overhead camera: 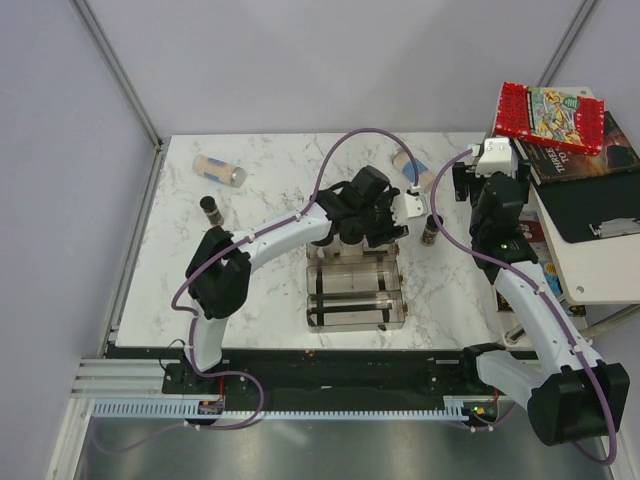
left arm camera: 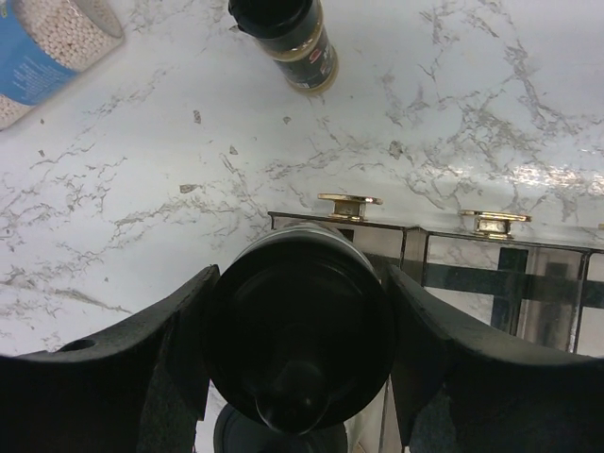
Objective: Organize the condiment bottles
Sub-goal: Place the bottle in the storage box.
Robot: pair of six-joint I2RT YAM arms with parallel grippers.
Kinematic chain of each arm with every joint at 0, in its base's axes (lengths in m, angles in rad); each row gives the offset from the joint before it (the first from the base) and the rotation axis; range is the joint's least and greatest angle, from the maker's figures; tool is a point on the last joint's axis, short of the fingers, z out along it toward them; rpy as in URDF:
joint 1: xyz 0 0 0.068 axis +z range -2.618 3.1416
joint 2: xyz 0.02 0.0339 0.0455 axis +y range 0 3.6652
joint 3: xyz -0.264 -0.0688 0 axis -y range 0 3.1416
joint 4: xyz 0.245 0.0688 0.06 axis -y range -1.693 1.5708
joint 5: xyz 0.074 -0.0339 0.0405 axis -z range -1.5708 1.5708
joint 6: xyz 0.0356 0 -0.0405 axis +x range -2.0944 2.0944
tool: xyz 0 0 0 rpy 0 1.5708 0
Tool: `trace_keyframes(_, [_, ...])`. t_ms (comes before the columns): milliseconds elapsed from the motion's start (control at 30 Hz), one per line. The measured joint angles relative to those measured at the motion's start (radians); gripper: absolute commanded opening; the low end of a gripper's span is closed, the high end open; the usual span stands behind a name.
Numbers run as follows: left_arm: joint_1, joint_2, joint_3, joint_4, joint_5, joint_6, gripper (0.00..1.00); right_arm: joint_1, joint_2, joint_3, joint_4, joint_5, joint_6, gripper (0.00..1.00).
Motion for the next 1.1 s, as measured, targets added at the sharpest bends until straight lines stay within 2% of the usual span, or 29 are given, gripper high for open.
trace_keyframes(67, [0.001, 0.008, 0.003, 0.008, -0.006, 0.006, 0.55, 0.000, 0.000, 0.000, 0.000, -0.001, 0.000, 0.98])
trace_keyframes(133, [0.003, 0.019, 0.005, 0.022, -0.020, 0.011, 0.45, 0.000, 0.000, 0.000, 0.000, -0.001, 0.000, 0.98])
trace_keyframes(200, [0.006, 0.031, 0.005, 0.031, -0.032, 0.016, 0.40, -0.001, 0.000, 0.000, 0.000, -0.002, 0.000, 0.98])
trace_keyframes(533, [0.013, 0.034, 0.005, 0.046, -0.026, 0.015, 0.30, -0.003, 0.000, 0.000, -0.001, -0.005, 0.000, 0.98])
trace_keyframes(833, [0.012, 0.018, 0.003, 0.018, -0.016, 0.005, 0.09, -0.003, 0.000, 0.000, -0.003, -0.006, 0.000, 0.98])
trace_keyframes(1100, [0.005, -0.003, -0.002, -0.057, 0.023, -0.020, 0.02, -0.005, 0.000, 0.000, -0.008, -0.008, 0.000, 0.98])
